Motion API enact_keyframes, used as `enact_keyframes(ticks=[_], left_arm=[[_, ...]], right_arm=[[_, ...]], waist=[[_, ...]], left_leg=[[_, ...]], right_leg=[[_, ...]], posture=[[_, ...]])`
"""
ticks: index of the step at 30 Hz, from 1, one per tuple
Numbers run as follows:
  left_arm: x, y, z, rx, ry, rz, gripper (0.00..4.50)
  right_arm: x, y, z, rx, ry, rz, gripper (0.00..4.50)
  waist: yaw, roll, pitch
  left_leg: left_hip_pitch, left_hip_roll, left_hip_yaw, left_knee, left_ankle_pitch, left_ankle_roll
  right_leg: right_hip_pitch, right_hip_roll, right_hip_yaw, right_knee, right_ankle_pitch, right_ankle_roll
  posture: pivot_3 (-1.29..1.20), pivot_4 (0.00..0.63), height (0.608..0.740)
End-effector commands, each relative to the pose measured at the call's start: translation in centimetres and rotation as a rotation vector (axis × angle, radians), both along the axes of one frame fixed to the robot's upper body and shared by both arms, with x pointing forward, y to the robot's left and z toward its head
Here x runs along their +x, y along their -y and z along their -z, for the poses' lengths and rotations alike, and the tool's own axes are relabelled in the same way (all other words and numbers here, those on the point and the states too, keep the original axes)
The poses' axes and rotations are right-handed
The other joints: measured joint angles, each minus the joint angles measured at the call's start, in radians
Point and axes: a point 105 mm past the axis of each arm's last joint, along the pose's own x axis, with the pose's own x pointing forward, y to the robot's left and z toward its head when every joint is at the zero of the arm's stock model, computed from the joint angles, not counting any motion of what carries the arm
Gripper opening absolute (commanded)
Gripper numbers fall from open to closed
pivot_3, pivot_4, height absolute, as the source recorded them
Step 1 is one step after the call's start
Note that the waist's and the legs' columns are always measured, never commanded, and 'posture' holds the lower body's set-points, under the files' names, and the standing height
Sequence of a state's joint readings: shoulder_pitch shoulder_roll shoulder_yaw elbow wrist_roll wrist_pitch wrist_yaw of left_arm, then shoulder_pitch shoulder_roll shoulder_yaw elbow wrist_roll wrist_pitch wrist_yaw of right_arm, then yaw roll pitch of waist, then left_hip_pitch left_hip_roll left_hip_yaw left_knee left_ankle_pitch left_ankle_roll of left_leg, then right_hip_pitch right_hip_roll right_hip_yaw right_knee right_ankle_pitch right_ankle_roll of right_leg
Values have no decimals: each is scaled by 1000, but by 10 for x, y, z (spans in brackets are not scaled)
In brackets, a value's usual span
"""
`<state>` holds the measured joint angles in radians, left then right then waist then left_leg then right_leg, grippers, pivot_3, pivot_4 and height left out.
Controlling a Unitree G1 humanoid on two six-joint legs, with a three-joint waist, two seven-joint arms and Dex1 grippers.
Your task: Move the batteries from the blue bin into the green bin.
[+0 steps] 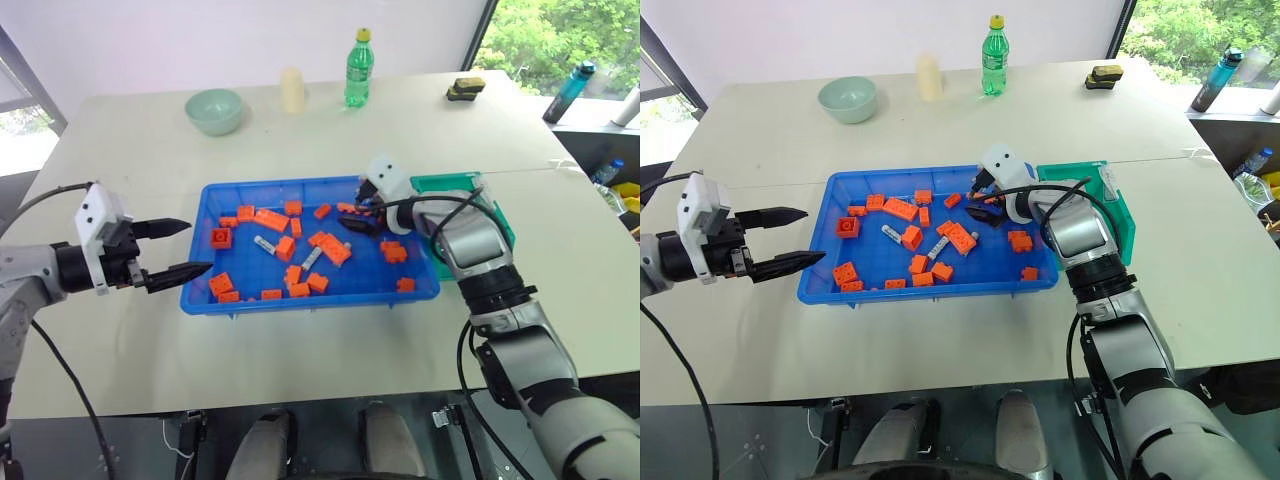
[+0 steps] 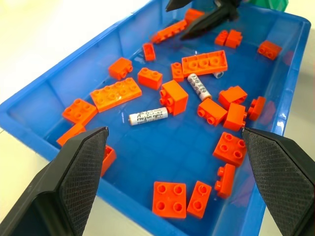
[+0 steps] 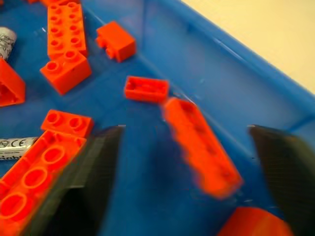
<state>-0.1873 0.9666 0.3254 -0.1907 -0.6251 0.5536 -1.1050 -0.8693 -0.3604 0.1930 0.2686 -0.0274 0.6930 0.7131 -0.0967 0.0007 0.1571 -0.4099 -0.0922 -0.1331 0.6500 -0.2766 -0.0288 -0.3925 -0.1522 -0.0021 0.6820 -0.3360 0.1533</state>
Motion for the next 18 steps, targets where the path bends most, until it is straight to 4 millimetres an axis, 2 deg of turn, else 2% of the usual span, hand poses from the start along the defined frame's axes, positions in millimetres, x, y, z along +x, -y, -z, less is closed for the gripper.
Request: enact_keyframes(ticks=[1,5,10,14,18], left_arm=[[2,1,-8,6,39,10,4500],[3,1,-8,8,41,13,4500],[2,4,-8,7,42,17,4500],[0,4,-7,7,43,15,4500],[0,4,-6,6,43,10,4500]], right_arm=[[-5,-31,-37,48,101,-77,4457],[-16,-76,-48,109,93,-185,4457],[-34,-119,-29,69,20,-295,4457],[-43,-140,-14,52,-39,-326,4457],[-51,-152,-6,43,-75,-356,4457]], waist=[[-1,0,0],[-5,0,0],[2,0,0],[0,0,0],[-1,0,0]], left_leg=[[0,0,0,0,0,0],[0,0,0,0,0,0],[0,0,-2,0,0,0],[0,-1,-3,1,0,0],[0,-1,-3,1,0,0]], right_leg=[[0,0,0,0,0,0],[-1,0,0,0,0,0],[0,0,0,1,0,0],[1,0,0,1,0,0],[1,0,0,1,0,0]], posture=[[0,150,727],[0,150,727],[0,150,727],[0,150,727],[0,150,727]])
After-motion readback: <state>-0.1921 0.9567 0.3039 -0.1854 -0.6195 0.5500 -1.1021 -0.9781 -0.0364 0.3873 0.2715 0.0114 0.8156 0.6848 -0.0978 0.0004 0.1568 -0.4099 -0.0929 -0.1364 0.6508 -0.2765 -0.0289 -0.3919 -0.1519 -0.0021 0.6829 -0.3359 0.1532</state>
